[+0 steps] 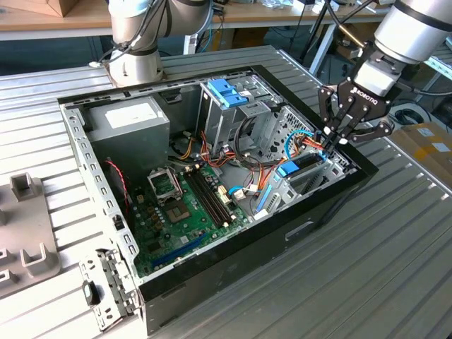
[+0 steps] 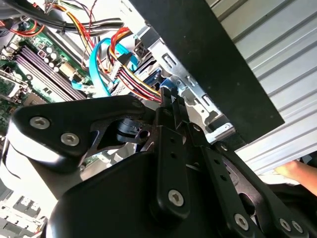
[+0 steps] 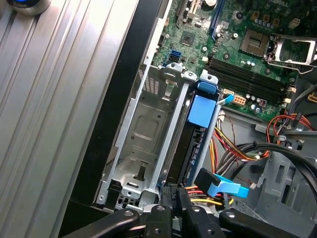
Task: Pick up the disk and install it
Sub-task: 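Insert the first disk wire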
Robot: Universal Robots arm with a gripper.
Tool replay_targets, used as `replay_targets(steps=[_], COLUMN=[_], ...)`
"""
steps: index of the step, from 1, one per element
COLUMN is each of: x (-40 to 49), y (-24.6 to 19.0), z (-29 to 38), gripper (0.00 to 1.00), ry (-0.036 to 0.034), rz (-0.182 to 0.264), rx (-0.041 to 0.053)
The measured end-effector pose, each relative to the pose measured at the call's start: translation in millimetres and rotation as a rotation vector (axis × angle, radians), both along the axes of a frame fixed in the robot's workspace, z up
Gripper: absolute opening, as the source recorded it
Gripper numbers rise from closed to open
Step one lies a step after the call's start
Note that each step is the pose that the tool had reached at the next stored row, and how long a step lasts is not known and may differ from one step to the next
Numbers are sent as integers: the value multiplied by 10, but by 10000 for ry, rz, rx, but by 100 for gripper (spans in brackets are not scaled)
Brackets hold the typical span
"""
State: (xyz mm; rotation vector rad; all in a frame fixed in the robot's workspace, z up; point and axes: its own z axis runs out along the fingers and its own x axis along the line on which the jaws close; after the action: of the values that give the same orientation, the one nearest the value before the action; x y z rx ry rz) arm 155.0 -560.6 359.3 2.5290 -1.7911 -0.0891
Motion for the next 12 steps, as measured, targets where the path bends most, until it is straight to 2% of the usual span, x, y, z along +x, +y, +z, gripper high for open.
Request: replay_targets(steps=[4, 8, 12], x=[-69, -89, -91], y=[0, 0, 0], z=[-1, -4, -14], gripper=[17, 17, 17], ry=[-2, -2, -2], rz=[-10, -46, -442], rx=[1, 0, 0])
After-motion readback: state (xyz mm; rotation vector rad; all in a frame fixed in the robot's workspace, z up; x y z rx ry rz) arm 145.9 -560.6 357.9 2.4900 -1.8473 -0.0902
